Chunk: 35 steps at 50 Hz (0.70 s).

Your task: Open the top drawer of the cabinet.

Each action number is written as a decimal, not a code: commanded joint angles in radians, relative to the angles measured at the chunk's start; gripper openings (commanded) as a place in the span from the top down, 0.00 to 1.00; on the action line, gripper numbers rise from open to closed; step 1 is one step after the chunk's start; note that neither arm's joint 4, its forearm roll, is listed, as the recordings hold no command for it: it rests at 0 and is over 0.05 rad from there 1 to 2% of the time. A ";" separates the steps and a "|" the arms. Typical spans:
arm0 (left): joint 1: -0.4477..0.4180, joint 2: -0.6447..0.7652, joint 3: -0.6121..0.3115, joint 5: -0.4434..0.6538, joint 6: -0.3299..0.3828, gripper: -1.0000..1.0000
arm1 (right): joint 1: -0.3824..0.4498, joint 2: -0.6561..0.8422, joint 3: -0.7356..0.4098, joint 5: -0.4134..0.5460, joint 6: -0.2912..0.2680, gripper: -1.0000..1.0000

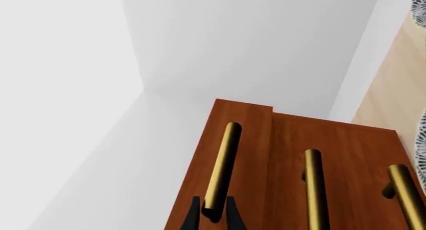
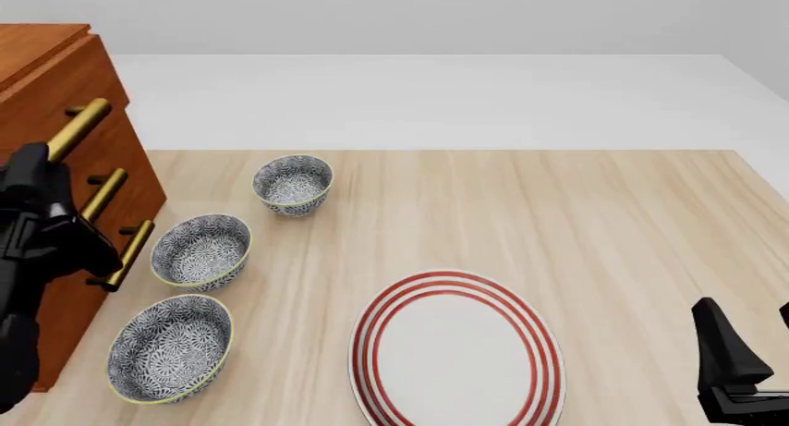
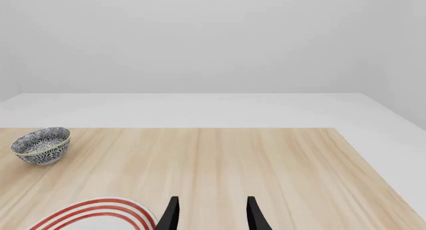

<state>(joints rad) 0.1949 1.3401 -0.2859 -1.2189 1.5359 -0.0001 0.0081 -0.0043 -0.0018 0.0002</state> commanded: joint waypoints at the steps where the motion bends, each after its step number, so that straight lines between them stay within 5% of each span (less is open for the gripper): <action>1: -0.004 0.000 0.015 -0.001 0.018 1.00 | 0.000 0.000 0.000 0.000 0.000 0.00; 35: -0.077 -0.008 0.015 0.001 0.003 1.00 | 0.000 0.000 0.000 0.000 0.000 0.00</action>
<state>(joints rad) 0.1377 1.3289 -0.2733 -1.2200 1.5326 -0.0001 0.0081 -0.0043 -0.0018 0.0002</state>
